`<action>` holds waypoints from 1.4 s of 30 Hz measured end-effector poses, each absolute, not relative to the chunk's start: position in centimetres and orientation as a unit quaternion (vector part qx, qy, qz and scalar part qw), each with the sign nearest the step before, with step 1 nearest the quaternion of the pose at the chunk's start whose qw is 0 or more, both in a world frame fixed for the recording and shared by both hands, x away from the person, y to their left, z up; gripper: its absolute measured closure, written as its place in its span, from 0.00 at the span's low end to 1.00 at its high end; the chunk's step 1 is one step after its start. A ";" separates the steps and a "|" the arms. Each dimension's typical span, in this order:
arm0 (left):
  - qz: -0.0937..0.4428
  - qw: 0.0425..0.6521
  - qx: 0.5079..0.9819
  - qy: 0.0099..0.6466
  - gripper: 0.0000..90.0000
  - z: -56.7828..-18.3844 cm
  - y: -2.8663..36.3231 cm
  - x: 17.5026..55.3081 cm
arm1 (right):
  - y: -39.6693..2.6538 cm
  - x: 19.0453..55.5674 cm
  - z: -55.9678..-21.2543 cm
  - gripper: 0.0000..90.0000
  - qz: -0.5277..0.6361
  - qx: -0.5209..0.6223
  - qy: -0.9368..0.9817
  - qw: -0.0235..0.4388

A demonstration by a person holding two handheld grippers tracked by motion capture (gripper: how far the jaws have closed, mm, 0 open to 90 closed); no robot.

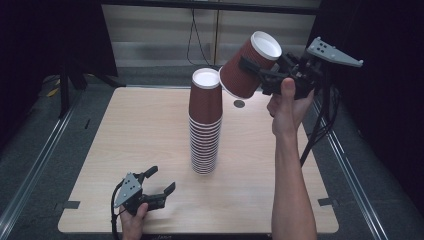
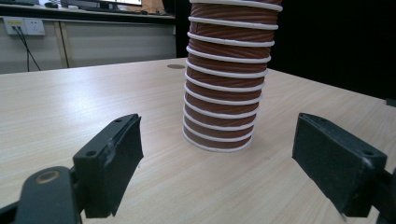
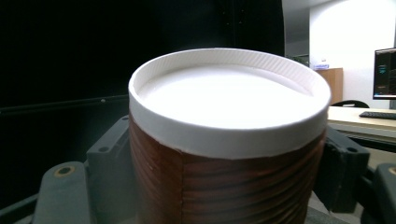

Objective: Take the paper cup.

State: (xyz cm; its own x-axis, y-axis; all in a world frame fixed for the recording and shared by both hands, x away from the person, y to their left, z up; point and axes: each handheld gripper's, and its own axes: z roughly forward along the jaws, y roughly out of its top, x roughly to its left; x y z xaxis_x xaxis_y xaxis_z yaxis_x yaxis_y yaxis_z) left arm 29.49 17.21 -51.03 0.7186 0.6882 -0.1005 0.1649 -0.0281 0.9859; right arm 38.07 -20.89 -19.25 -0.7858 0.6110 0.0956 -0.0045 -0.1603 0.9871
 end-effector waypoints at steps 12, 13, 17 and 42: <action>0.204 0.622 0.688 0.314 0.17 -51.0 17.1 29.6 | -23.1 37.7 -21.1 0.24 0.690 0.277 0.628 0.229; 0.204 0.622 0.688 0.314 0.17 -51.0 17.1 29.6 | -23.1 37.7 -21.1 0.24 0.690 0.277 0.628 0.229; 0.201 0.620 0.693 0.308 0.17 -51.0 17.1 29.6 | -23.5 37.4 -22.6 0.24 0.680 0.284 0.636 0.229; 0.141 0.633 0.697 0.306 0.18 -50.2 16.6 31.1 | -23.6 35.8 -32.2 0.24 0.638 0.331 0.672 0.178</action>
